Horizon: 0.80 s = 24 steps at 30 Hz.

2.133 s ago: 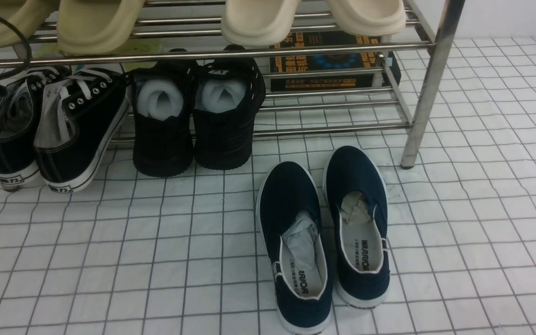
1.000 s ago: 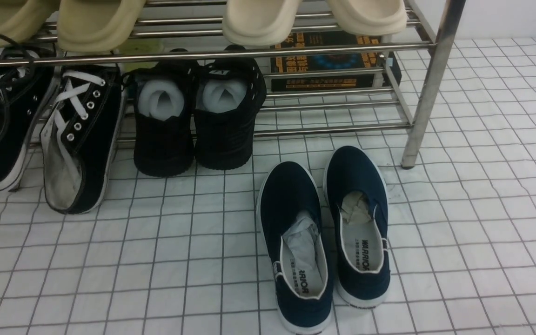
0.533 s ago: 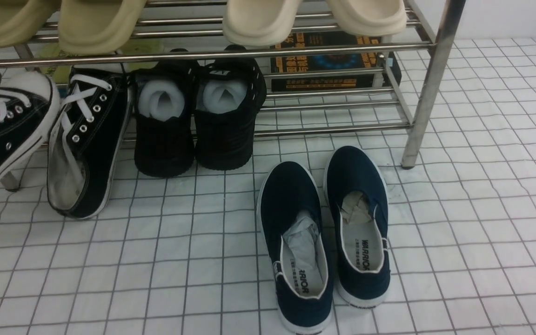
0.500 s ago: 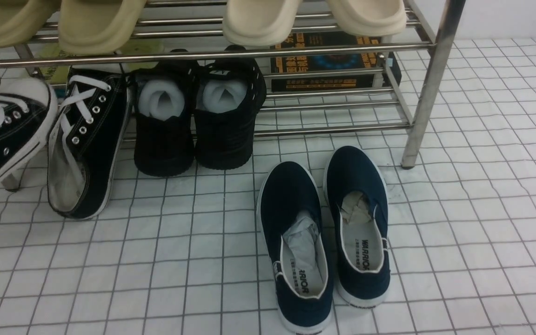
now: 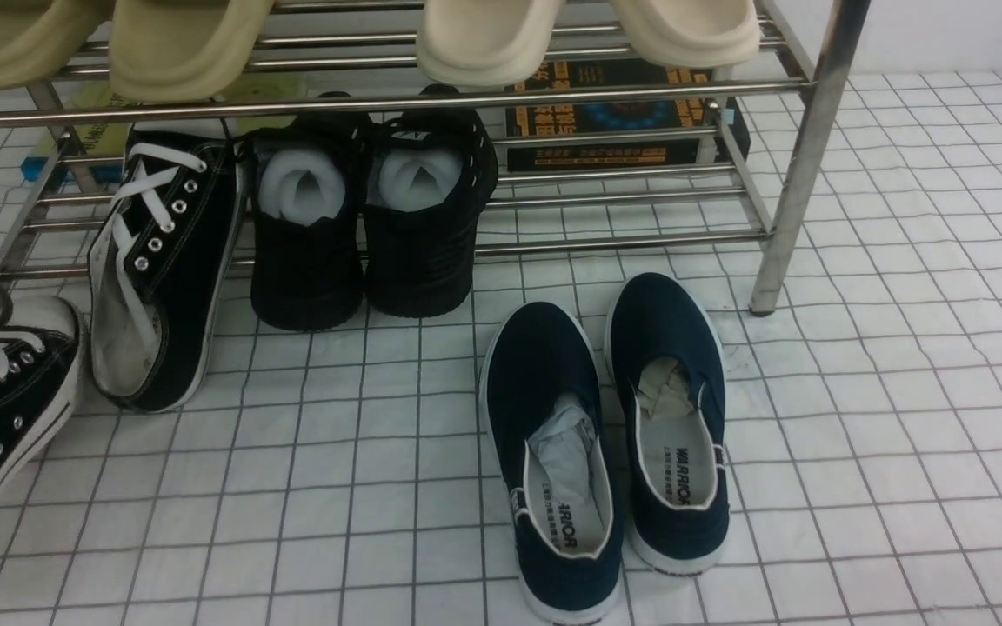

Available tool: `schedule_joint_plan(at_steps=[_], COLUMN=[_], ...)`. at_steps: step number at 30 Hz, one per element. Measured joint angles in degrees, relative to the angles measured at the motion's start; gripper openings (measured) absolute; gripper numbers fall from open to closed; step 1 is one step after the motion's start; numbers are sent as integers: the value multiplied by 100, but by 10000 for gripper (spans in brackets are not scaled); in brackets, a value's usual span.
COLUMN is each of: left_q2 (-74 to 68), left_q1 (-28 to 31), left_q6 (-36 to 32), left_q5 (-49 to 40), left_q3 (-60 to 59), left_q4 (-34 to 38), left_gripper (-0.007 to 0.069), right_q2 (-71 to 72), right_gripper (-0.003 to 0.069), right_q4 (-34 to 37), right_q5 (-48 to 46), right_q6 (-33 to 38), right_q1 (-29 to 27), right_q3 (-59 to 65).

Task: Take the shoes off the shelf with your hand from the white checkered tablecloth.
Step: 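Set the held shoe down on the floor in front of the rack with the left gripper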

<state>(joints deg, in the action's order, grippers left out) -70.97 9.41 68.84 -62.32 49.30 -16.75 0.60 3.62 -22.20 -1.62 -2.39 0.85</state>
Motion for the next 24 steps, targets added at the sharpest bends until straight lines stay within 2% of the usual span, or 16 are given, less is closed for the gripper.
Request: schedule_joint_plan(at_steps=[5, 7, 13, 17, 22, 23, 24], left_q2=[-3, -58, -256, -265, -265, -265, -265], left_q1=[0, 0, 0, 0, 0, 0, 0], left_q6=[179, 263, 213, 173, -156, -473, -632], left_q5=[648, 882, 882, 932, 950, 943, 949], left_q3=[-407, -632, -824, -824, -818, -782, -755], left_q4=[126, -79, -506, -540, -475, -420, -420], left_gripper=[50, 50, 60, 99, 225, 279, 300], right_q2=[0, 0, 0, 0, 0, 0, 0], right_gripper=[239, 239, 239, 239, 239, 239, 239], right_q4=[0, 0, 0, 0, 0, 0, 0], right_q5=[0, 0, 0, 0, 0, 0, 0], right_q6=[0, 0, 0, 0, 0, 0, 0], right_q1=[0, 0, 0, 0, 0, -4, -6], right_q3=[0, 0, 0, 0, 0, 0, 0])
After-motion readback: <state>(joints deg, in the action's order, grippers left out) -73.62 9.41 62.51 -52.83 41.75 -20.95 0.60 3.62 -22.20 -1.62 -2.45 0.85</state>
